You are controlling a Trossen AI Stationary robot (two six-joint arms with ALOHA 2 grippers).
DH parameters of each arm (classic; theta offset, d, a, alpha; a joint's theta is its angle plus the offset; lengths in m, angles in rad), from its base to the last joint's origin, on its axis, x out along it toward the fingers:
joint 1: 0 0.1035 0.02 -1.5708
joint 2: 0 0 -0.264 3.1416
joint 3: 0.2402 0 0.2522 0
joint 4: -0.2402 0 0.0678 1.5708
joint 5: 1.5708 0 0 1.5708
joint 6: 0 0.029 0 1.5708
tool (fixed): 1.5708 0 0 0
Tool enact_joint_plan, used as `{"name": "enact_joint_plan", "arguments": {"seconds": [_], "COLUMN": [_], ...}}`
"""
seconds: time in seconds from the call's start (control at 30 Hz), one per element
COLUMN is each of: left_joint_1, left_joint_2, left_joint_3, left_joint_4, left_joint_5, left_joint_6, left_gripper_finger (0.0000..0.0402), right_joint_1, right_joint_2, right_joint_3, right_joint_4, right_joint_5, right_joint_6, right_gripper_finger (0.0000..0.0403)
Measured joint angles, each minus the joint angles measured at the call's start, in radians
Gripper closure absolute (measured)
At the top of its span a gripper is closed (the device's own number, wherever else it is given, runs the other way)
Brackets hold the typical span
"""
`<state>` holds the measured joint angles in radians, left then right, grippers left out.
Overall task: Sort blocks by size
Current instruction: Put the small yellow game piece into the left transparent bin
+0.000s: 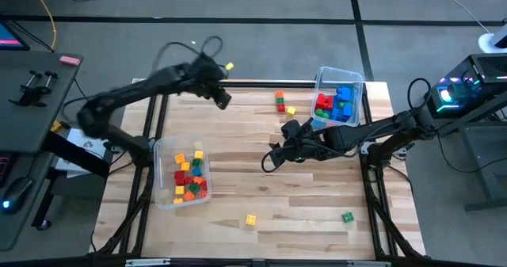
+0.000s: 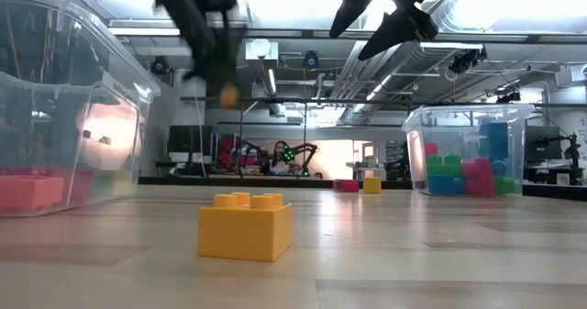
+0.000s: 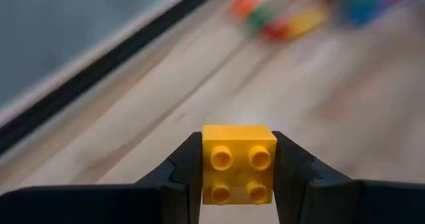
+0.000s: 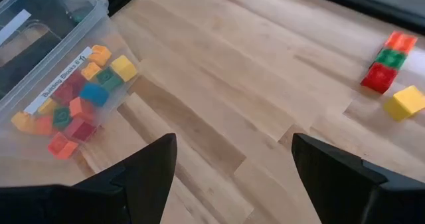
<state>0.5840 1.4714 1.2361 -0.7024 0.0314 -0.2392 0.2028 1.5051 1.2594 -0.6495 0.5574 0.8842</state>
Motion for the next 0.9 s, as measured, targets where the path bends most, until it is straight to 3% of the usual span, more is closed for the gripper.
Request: {"name": "enact_joint_plan", "arguments": {"seconds": [0.17, 0.3, 0.43, 0.57, 0.73, 0.83, 0.9], "left_joint_1": [-0.204, -0.513, -0.859, -1.108, -1.243, -1.247, -1.225], "left_joint_2": [-0.259, -0.41, -0.446, -0.392, -0.256, -0.203, -0.191], "left_joint_3": [0.034, 0.035, 0.036, 0.035, 0.034, 0.034, 0.034], "left_joint_4": [-0.063, -0.149, -0.292, -0.522, -0.762, -0.802, -0.784], "left_joint_5": [0.025, -0.118, -0.341, -0.396, -0.322, -0.32, -0.28], "left_joint_6": [-0.141, -0.383, -0.679, -0.987, -1.175, -1.176, -1.129], "left_gripper_finger": [0.0303, 0.0303, 0.0303, 0.0303, 0.0303, 0.0298, 0.0265], "right_joint_1": [-0.015, -0.059, -0.102, -0.132, -0.16, -0.183, -0.201], "right_joint_2": [-0.008, -0.008, -0.008, -0.008, -0.008, -0.008, -0.008], "right_joint_3": [0.0, 0.001, 0.001, 0.001, 0.001, 0.001, 0.001], "right_joint_4": [0.007, 0.017, 0.039, 0.056, 0.1, 0.14, 0.161], "right_joint_5": [0.055, 0.024, -0.035, -0.096, -0.173, -0.232, -0.264], "right_joint_6": [-0.04, -0.088, -0.15, -0.191, -0.229, -0.238, -0.237], "right_gripper_finger": [0.0107, 0.0107, 0.0107, 0.0107, 0.0107, 0.0107, 0.0107]}}
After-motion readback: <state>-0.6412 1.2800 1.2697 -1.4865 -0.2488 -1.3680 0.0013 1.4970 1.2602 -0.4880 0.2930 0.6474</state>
